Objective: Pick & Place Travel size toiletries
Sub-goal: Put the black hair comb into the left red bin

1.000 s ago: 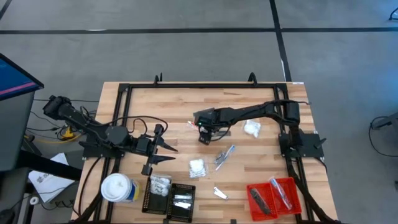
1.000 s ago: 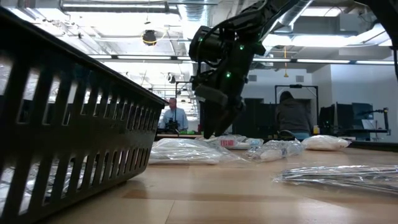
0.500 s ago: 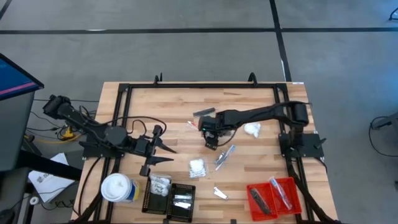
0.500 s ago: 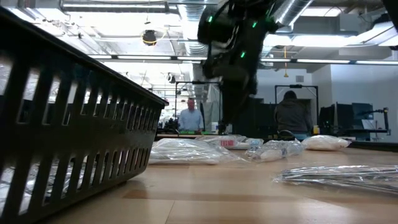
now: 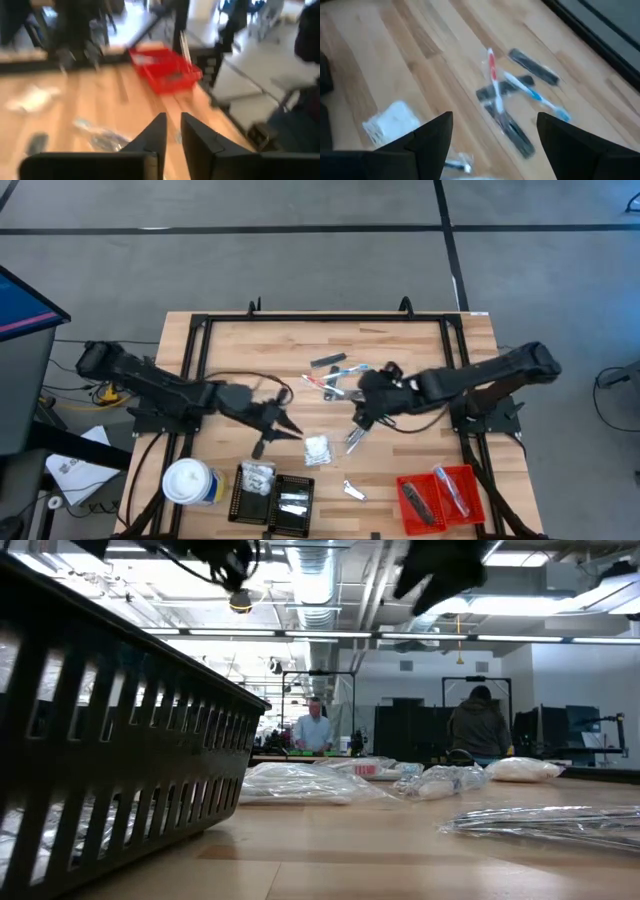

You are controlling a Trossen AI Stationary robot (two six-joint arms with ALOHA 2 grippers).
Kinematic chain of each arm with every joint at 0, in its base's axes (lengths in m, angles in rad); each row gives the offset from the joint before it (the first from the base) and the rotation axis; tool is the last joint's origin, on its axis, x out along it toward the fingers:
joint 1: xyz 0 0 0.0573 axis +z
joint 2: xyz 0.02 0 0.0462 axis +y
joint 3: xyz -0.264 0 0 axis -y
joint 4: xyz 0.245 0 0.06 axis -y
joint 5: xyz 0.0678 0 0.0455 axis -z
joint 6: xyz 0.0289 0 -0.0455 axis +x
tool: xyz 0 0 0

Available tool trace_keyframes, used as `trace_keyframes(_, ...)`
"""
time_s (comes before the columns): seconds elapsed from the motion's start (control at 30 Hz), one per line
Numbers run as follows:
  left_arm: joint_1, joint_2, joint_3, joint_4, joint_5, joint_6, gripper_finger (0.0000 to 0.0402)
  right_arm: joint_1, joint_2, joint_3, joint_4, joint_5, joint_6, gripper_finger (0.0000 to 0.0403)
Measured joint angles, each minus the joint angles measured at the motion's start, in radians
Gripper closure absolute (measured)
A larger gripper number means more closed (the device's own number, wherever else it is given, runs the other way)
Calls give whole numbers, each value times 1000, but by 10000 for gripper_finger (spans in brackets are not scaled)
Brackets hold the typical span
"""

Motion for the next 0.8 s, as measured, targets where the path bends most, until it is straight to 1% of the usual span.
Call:
trace_keyframes(0.1,-4,100,18,-3,-14,-6,390,63,-34,-20,0,7,79,121)
trace_keyframes(0.27,10,256,89,3,-98,13,399,160,-34,-51,25,4,117,121)
trace_keyframes(0.33,19,286,106,0,-168,23,400,196,-5,-53,44,5,118,121)
trace_keyframes(0.43,41,312,126,13,-340,18,400,242,39,-58,37,4,118,121)
trace_keyframes(0.47,50,317,127,15,-384,7,400,250,56,-56,40,4,121,121)
trace_keyframes(0.5,65,329,131,33,-406,-5,400,254,72,-56,35,4,125,121)
trace_keyframes(0.53,85,341,134,49,-400,-24,400,253,88,-57,32,4,127,121)
trace_keyframes(0.57,109,350,135,53,-371,-46,400,247,102,-57,36,4,128,121)
trace_keyframes(0.67,192,430,177,100,-258,-124,400,225,132,-57,28,5,121,121)
trace_keyframes(0.73,239,502,219,93,-234,-147,400,200,151,-55,31,6,130,121)
trace_keyframes(0.8,278,576,265,89,-233,-162,400,180,155,-58,14,3,145,121)
